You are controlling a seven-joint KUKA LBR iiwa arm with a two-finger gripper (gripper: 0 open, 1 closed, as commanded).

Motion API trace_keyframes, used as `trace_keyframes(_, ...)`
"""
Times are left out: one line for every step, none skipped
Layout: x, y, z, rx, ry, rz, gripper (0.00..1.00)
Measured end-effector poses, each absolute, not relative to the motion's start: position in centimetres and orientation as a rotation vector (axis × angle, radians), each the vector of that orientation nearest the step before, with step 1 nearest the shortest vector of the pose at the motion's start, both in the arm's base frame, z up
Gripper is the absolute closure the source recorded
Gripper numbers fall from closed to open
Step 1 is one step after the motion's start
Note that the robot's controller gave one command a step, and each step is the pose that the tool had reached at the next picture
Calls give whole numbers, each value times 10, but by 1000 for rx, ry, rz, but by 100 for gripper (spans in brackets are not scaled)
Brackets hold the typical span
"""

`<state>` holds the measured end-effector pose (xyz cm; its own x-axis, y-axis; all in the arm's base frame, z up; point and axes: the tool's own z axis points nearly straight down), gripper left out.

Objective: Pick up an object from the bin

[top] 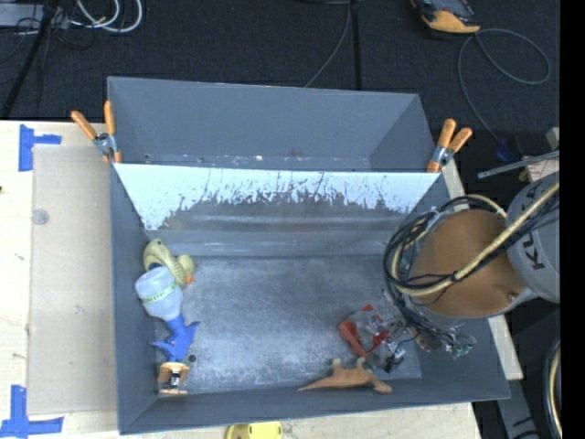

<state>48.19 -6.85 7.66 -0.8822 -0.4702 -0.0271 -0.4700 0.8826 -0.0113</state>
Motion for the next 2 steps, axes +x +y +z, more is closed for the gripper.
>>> trace_keyframes(482,-68,77,-755,3020,-7,100)
trace_keyframes(482,-68,77,-755,3019,-7,100)
